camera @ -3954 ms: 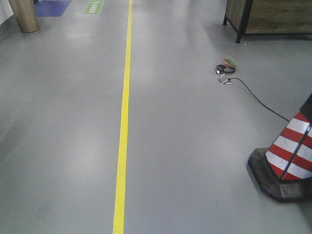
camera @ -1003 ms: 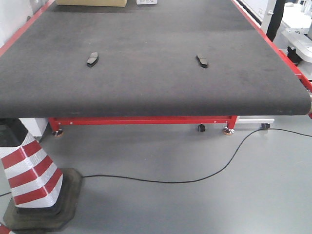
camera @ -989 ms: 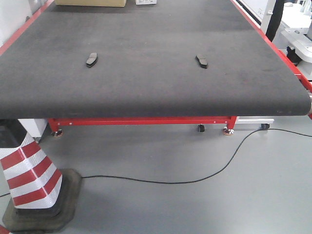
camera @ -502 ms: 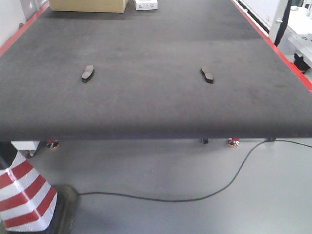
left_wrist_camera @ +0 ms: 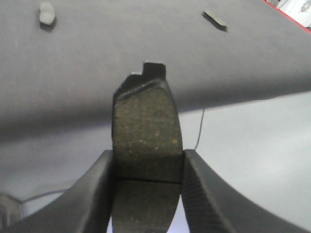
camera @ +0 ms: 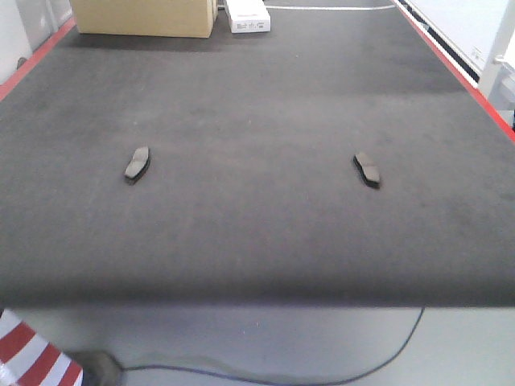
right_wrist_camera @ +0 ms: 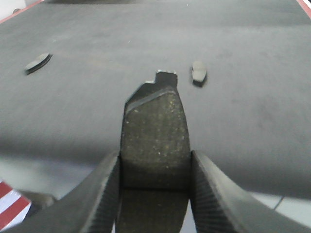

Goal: Move and align brake pads A on conveyor

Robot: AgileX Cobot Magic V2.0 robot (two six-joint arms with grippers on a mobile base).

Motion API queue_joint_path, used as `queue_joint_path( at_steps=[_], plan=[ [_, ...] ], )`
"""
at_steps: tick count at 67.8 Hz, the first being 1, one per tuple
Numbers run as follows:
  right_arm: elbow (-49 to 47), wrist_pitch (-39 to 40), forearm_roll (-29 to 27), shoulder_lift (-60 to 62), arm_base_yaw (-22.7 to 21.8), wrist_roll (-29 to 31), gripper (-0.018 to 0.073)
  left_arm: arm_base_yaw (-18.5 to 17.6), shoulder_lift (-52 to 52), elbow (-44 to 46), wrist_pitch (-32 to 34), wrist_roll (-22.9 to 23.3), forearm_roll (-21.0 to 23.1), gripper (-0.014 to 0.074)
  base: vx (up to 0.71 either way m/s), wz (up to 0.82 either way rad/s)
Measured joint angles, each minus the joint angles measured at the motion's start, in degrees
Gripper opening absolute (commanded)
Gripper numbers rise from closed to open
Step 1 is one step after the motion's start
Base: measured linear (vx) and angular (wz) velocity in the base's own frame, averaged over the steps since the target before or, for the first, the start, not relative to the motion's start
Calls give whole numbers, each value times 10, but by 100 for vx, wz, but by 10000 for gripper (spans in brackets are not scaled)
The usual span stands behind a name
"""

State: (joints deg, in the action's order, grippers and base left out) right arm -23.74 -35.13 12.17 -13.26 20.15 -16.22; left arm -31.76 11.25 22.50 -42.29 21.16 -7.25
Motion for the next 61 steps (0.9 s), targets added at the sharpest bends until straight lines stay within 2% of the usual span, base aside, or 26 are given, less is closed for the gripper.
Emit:
queue_joint_path(
  at_steps=[61],
  plan=[
    [0,0,0,0,0,0,-4,0,0,0,0,0,0,-6,30,-1]
  ],
)
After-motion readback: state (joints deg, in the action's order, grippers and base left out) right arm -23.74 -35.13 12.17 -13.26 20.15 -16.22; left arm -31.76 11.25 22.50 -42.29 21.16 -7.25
